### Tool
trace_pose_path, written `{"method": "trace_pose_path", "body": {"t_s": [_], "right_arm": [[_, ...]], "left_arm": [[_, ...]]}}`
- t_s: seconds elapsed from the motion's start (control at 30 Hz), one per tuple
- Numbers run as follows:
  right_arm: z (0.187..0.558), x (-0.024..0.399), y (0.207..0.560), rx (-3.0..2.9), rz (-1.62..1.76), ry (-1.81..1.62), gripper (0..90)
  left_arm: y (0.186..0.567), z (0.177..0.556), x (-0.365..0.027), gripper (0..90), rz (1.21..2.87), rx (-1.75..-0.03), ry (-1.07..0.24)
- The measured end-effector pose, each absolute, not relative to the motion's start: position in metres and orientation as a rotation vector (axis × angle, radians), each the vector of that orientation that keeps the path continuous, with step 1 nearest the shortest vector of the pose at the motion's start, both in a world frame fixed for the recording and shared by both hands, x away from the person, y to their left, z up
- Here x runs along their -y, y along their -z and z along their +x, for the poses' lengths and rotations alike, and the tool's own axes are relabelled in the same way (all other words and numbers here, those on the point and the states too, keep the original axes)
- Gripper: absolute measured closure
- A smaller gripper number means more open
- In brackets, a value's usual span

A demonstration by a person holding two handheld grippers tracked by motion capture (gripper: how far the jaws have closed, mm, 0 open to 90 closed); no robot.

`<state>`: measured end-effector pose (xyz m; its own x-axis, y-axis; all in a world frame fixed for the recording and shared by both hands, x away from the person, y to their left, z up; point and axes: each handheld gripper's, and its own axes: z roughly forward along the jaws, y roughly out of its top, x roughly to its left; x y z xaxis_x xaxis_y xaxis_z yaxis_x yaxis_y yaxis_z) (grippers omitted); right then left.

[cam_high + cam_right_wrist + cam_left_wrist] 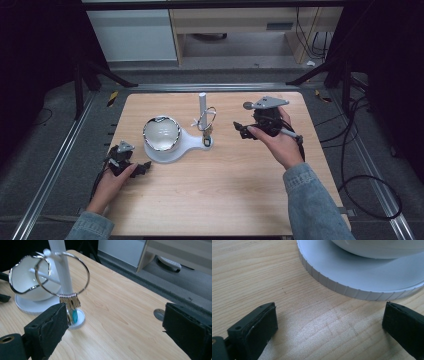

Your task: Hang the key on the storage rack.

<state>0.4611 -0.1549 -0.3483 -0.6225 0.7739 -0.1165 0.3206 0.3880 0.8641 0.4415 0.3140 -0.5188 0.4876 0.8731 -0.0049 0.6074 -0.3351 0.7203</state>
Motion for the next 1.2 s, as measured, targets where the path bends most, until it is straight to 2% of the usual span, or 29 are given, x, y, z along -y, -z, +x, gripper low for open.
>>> {"method": "trace_pose_path", "body": {"t_s": [0.53,1.2], "right_arm": [[0.441,0.200,0.403,-2.148,1.082,-1.123,7.0],[0.429,0.235,0.458,-2.246,1.224,-0.954,8.7]], "left_arm": [[0.519,0.441,-0.314,0.0,2.065,-1.216,-0.511],[0.519,0.441,-0.314,0.0,2.065,-1.217,-0.512]]}}
